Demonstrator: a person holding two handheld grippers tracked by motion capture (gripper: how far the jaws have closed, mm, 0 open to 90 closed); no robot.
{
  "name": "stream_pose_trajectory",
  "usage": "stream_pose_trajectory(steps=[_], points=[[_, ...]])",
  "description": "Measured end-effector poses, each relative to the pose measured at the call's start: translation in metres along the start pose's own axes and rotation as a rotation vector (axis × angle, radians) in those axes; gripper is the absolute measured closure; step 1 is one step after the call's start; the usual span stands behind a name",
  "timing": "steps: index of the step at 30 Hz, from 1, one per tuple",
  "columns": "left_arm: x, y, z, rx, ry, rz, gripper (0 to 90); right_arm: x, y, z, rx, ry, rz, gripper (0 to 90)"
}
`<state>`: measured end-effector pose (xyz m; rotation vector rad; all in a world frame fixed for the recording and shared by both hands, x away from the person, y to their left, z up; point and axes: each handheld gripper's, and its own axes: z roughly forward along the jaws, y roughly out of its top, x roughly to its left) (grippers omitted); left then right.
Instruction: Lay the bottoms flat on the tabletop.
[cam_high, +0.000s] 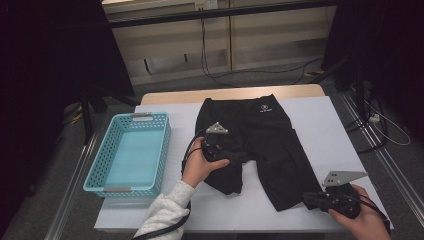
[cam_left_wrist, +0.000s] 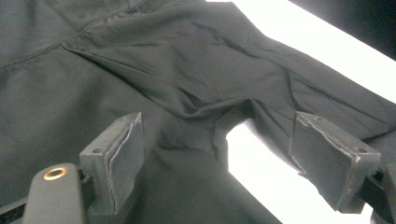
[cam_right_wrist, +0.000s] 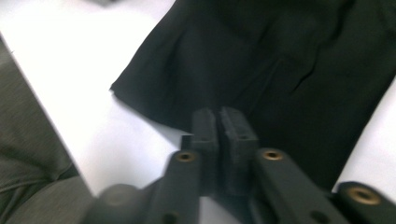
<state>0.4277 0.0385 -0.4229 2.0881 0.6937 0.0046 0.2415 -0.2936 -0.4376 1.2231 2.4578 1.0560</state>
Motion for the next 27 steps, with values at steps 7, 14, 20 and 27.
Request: stream_pose_trajectory(steps=[7,14,20,27], points=[[0.0,0.0,0.001,0.0,0.005,-0.001,18.0,-0.013,0.009,-0.003,-0.065,-0.12,0.028,67.6],[0.001,0.0,0.001,0.006,0.008,-0.001,18.0,-0.049,0.013,0.008,-0.073,-0.283,0.145,65.7],[0.001,0.0,0.001,0.008,0.009,0.0,18.0,-0.061,0.019,0.023,-0.045,-0.304,0.21,69.2],[0.001,0.0,0.0,0.011,0.011,0.002,18.0,-0.062,0.019,0.027,-0.026,-0.244,0.241,88.3]])
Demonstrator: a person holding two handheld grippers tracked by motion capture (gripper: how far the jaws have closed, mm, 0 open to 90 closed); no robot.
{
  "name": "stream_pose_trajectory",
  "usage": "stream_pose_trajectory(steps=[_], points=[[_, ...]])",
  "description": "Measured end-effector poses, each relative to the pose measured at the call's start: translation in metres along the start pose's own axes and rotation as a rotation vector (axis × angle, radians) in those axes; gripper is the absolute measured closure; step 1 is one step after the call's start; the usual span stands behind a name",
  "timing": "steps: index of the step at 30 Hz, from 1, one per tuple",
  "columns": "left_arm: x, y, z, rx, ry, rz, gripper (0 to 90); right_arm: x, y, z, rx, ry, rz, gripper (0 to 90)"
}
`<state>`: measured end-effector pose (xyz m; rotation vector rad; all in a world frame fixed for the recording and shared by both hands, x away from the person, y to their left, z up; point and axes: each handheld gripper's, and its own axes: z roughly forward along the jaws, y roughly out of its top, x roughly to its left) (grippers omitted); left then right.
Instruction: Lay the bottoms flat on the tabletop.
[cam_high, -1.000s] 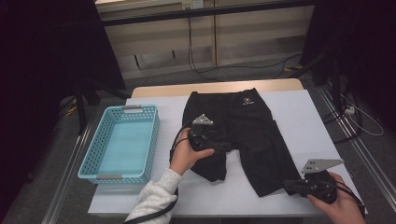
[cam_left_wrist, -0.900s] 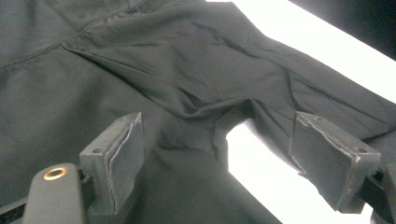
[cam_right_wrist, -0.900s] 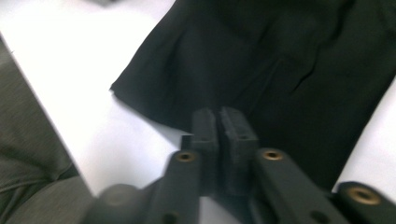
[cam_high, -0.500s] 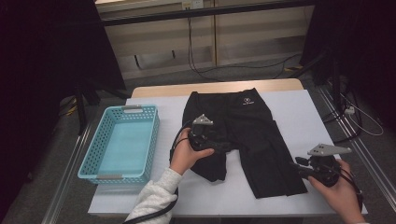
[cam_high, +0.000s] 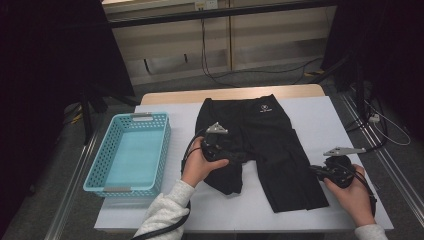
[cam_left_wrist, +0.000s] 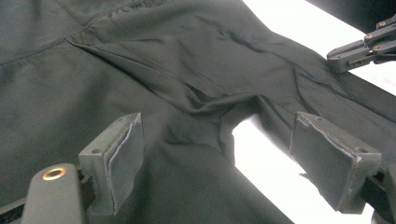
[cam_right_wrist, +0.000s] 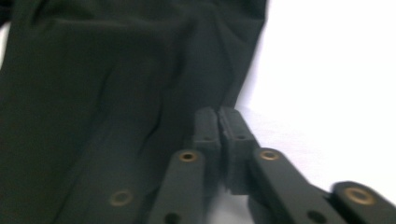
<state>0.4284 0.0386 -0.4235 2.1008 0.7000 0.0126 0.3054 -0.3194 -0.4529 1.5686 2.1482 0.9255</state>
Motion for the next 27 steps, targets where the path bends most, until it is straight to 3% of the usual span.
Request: stream_pose_trajectory(steps=[4,11,14,18,27], points=[[0.0,0.001,0.0,0.003,-0.003,0.001,18.0,0.003,0.001,-0.001,0.01,0.007,-0.003,89.8],[0.0,0.001,-0.002,-0.004,0.0,0.001,18.0,-0.008,-0.003,-0.015,0.006,0.006,0.016,89.9],[-0.001,0.001,-0.003,0.002,-0.002,0.004,18.0,-0.01,-0.002,-0.018,0.015,0.036,0.025,89.8],[-0.001,0.002,-0.004,-0.008,0.002,0.004,18.0,-0.007,-0.005,-0.02,0.044,0.088,0.004,89.8],[0.0,0.002,-0.004,-0.008,0.001,-0.002,18.0,-0.005,-0.006,-0.015,0.061,0.055,-0.023,85.6]])
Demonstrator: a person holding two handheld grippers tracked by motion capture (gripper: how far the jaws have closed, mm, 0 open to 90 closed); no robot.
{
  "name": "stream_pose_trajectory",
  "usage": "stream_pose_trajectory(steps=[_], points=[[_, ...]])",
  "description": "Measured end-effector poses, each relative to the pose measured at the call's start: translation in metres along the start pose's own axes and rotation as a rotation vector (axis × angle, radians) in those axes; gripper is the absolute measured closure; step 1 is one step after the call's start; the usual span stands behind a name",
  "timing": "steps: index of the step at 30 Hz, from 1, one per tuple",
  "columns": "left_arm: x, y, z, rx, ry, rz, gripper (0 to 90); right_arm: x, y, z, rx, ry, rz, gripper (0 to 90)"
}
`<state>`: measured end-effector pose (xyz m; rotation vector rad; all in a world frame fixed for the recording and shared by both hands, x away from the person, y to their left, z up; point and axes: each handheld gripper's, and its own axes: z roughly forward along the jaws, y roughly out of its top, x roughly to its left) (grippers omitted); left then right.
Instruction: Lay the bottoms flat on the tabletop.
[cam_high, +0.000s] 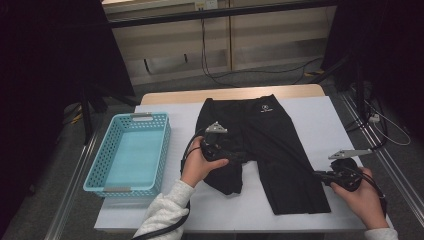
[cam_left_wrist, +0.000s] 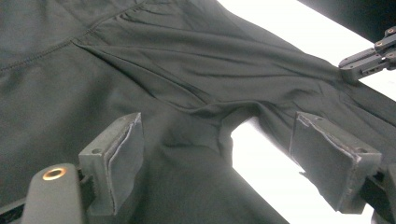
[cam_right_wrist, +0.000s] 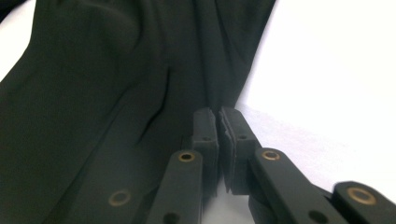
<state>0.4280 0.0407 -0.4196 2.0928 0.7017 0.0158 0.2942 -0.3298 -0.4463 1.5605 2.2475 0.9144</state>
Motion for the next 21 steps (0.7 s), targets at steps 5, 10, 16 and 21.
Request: stream_pose_trajectory(steps=[5,10,16,21], points=[[0.001,0.0,-0.002,0.002,0.005,-0.005,18.0,-0.003,-0.001,-0.005,-0.026,-0.012,0.012,78.4],[0.002,0.0,-0.004,0.0,0.007,-0.003,18.0,-0.01,-0.005,-0.011,-0.073,-0.019,0.059,76.3],[0.001,0.0,-0.003,0.003,0.006,-0.002,18.0,-0.002,-0.005,0.001,-0.022,0.032,0.058,87.3],[0.001,0.0,-0.003,0.005,0.007,-0.004,18.0,0.01,0.001,0.004,0.009,0.034,0.007,89.8]])
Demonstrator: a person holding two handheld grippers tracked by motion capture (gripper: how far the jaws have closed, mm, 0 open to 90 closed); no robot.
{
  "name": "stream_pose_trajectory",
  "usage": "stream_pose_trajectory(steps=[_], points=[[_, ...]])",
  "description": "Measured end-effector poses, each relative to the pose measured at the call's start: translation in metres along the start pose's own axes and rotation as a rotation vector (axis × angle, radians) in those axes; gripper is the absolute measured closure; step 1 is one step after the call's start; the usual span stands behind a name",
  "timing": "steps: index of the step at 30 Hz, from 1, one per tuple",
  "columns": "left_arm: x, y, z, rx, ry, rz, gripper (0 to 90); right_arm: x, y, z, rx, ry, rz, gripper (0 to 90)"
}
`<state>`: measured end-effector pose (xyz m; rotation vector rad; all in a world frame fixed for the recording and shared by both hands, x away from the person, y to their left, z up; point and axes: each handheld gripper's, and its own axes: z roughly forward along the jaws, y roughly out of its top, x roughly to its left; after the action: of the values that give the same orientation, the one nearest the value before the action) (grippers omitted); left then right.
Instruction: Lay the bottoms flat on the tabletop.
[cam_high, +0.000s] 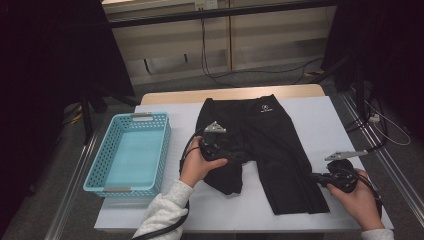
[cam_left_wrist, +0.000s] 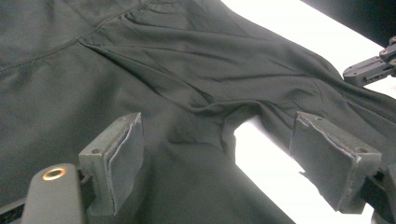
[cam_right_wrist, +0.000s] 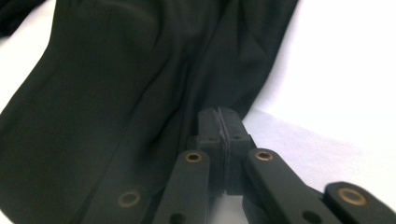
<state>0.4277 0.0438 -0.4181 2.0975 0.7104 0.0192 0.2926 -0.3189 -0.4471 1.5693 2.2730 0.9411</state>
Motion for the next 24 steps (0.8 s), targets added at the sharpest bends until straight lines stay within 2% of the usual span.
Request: stream_pose_trajectory(steps=[8,9,11,12,14,17,19,24], points=[[0.001,0.0,-0.002,-0.001,0.0,-0.003,18.0,-0.011,-0.005,-0.009,0.006,-0.013,0.014,90.0],[0.001,0.0,-0.002,-0.001,0.002,-0.004,18.0,-0.013,-0.006,-0.009,0.009,-0.008,0.017,89.9],[0.001,-0.001,-0.003,-0.002,0.006,-0.006,18.0,-0.018,-0.008,-0.01,0.013,0.041,0.019,88.4],[0.002,-0.001,-0.004,-0.003,0.006,-0.007,18.0,-0.02,-0.008,-0.012,-0.002,0.045,0.019,87.6],[0.002,-0.001,-0.005,-0.004,0.01,-0.009,18.0,-0.022,-0.005,-0.014,-0.03,0.023,0.013,80.0],[0.004,-0.004,-0.006,0.0,0.017,-0.014,18.0,-0.024,0.004,-0.011,-0.06,-0.021,0.008,73.6],[0.005,-0.006,-0.008,0.004,0.024,-0.014,18.0,-0.025,0.012,-0.006,-0.083,-0.033,0.013,68.2],[0.006,-0.011,-0.016,0.002,0.049,-0.024,18.0,-0.031,0.032,0.015,-0.118,-0.087,0.012,63.5]])
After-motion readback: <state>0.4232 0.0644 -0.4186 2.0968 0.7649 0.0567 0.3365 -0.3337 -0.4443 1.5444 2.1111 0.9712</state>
